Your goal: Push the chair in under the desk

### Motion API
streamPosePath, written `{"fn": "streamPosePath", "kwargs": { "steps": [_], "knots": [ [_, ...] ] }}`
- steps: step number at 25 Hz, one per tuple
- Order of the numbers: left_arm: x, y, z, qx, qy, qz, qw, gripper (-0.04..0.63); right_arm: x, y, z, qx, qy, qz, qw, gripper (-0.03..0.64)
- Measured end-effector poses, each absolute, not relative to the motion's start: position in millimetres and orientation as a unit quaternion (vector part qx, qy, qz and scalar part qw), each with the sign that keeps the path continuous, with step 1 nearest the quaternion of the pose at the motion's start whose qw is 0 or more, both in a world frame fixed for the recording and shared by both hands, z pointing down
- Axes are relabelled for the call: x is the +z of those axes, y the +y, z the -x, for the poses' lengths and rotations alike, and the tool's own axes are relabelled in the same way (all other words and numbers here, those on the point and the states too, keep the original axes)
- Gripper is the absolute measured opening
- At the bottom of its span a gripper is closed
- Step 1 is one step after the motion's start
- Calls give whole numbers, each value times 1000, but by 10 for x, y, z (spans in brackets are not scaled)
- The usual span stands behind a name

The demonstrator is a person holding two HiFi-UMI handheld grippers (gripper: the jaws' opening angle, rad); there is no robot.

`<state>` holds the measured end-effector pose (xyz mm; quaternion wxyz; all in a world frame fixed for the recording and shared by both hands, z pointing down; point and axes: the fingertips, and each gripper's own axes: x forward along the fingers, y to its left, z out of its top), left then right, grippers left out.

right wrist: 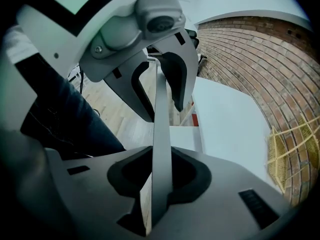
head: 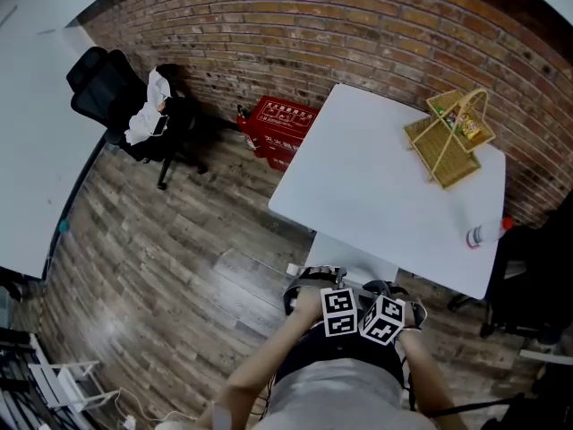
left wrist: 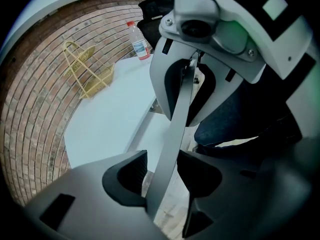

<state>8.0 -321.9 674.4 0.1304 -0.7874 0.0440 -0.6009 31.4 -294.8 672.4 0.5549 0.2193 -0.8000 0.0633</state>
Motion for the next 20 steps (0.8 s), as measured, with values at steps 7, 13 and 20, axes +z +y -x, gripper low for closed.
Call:
{"fn": "streamPosePath", "kwargs": {
  "steps": [7, 13, 20],
  "knots": [
    [6753, -3397, -127, -603, 39, 786, 133, 196, 6731, -3126, -352, 67, -801, -221, 553, 87],
    [6745, -3577, -158, -606, 37, 784, 129, 196, 6718, -3299, -383, 74, -800, -220, 553, 86],
    [6736, -3794, -205, -610, 39, 780, 134, 196, 6703, -3515, -430, 72, -803, -221, 549, 87]
  ]
}}
